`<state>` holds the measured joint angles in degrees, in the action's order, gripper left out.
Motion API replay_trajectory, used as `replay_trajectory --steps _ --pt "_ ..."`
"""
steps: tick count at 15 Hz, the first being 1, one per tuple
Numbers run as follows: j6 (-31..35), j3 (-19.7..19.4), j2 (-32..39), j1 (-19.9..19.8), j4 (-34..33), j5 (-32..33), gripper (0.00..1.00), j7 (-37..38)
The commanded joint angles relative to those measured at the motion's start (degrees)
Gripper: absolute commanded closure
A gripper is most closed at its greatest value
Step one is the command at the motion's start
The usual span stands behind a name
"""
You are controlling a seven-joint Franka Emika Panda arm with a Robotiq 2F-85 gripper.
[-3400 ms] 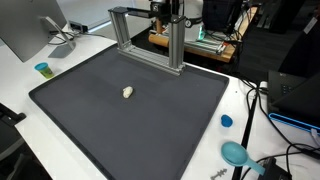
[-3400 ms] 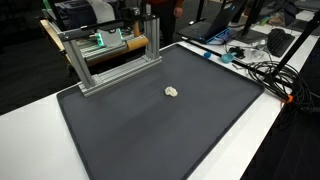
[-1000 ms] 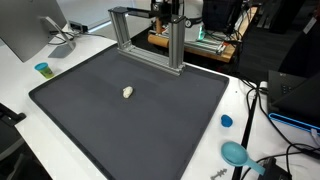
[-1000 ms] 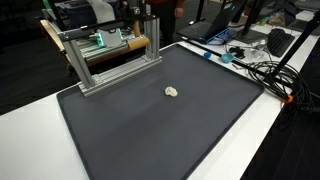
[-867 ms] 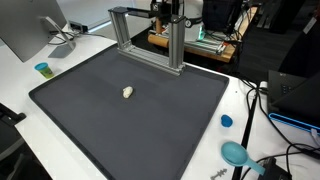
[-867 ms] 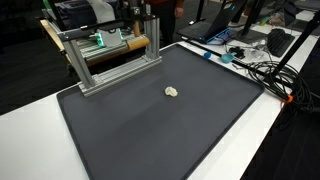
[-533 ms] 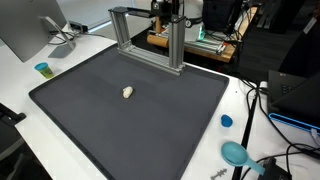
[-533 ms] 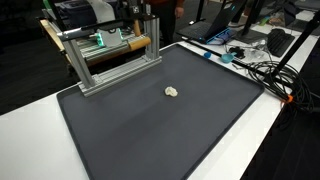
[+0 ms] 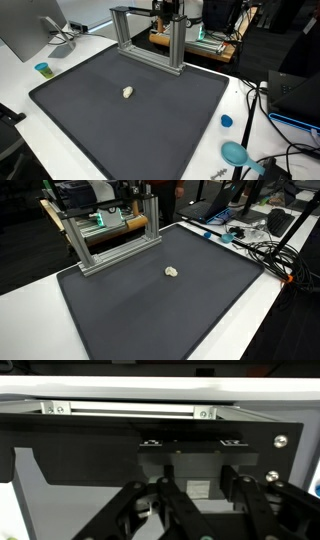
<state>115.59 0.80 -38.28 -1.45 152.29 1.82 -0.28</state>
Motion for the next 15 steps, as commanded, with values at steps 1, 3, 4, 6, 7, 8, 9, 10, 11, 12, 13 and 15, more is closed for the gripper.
replay_trajectory --steps 1,3,4,6,7,8,9,10,11,12,13,15 --pt "1.0 -0.7 0.2 0.2 -0.5 -0.8 0.79 1.0" --pt "4.1 -0.2 0.1 -0.3 -0.6 -0.6 0.79 3.2" --pt "5.5 0.1 -0.1 -0.5 -1.0 -0.4 0.79 4.2" --pt "7.1 0.5 1.3 -1.0 -3.5 0.2 0.79 5.4" --pt "8.4 0.8 2.4 -1.4 -4.9 0.7 0.79 6.3" --pt "9.4 1.3 4.2 -2.0 -7.2 1.5 0.79 7.2" --pt "10.0 1.5 6.0 -2.4 -9.4 2.1 0.79 7.7" --pt "10.4 1.9 8.4 -3.2 -12.2 3.1 0.79 8.6" --pt "10.4 2.2 11.6 -3.8 -15.6 4.0 0.79 9.2" --pt "9.8 2.4 14.8 -4.1 -18.9 4.8 0.79 9.8" --pt "9.1 3.0 18.4 -4.7 -22.5 5.3 0.79 10.5" --pt "7.5 3.3 24.6 -4.5 -28.7 6.6 0.79 12.3"
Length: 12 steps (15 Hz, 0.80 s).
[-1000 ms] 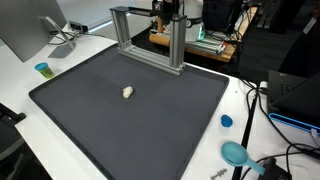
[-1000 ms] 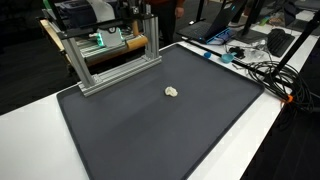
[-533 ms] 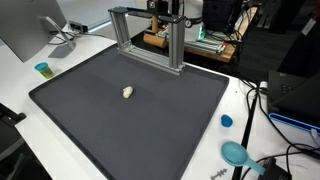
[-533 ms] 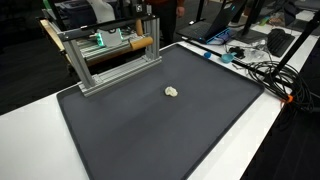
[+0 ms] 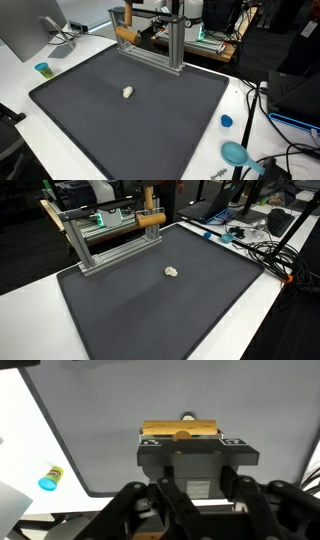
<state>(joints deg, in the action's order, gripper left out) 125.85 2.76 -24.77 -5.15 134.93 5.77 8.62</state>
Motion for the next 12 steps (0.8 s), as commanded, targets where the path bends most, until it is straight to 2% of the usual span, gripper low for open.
replay_trajectory --steps 1,4,6,7,9,12 --pt "-4.1 1.8 14.4 -0.5 -14.3 3.4 0.79 5.0" --pt "-8.5 2.2 22.4 1.6 -21.0 4.6 0.79 8.7" --pt "-12.2 1.9 25.7 3.4 -23.4 2.9 0.79 10.5" --pt "-7.8 0.7 22.4 3.3 -18.6 2.7 0.54 8.0" --pt "-9.6 0.7 25.5 4.5 -20.9 2.6 0.54 9.5" --pt "-10.1 0.6 26.2 4.6 -21.9 2.6 0.54 9.8"
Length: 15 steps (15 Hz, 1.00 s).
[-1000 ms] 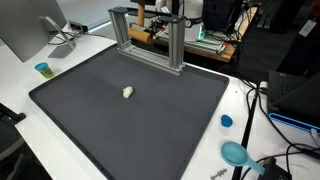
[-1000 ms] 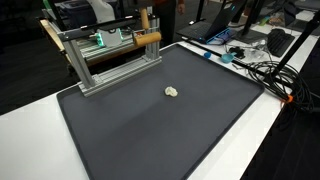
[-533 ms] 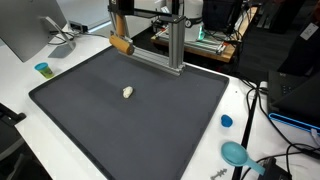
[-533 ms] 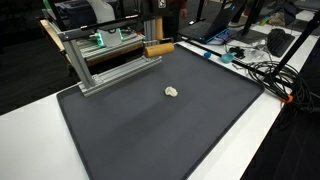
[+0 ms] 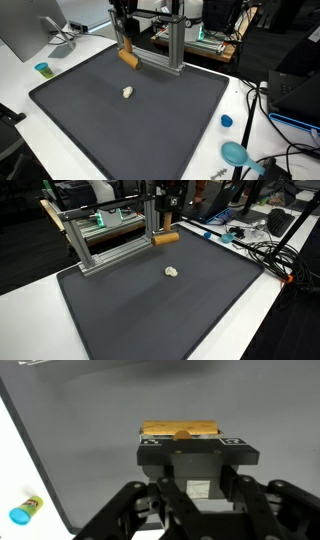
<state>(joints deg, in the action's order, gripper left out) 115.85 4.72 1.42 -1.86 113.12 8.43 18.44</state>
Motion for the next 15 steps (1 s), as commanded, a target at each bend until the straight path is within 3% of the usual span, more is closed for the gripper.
replay_trajectory --steps 1,2,6,15 --pt "-0.3 -1.3 -0.1 1.3 -0.2 -0.1 0.54 -0.1" --pt "1.9 -1.4 1.3 1.2 -0.8 0.3 0.79 -0.5" --pt "9.0 -2.7 7.3 0.9 -3.3 0.3 0.79 -6.8" --pt "12.0 -4.1 16.5 0.0 -6.3 -3.8 0.79 -18.3"
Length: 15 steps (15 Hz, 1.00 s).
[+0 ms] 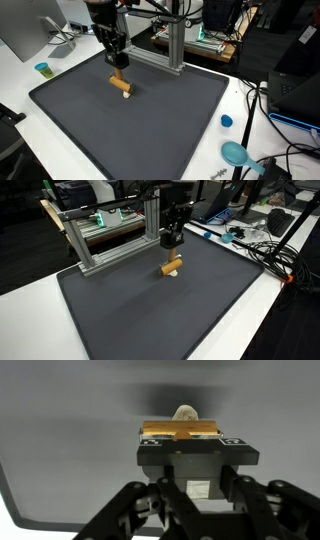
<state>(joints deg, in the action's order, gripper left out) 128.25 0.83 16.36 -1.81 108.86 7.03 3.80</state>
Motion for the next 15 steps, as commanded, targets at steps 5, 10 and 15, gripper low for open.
replay_trajectory --steps 5,10,15 --pt "-1.6 -0.2 3.2 -0.1 -2.0 -3.6 0.79 -5.8" --pt "-4.0 -0.3 4.9 -0.2 -3.3 -4.5 0.79 -6.1" --pt "-6.2 -0.1 7.6 -1.8 -5.7 -8.3 0.79 -8.4"
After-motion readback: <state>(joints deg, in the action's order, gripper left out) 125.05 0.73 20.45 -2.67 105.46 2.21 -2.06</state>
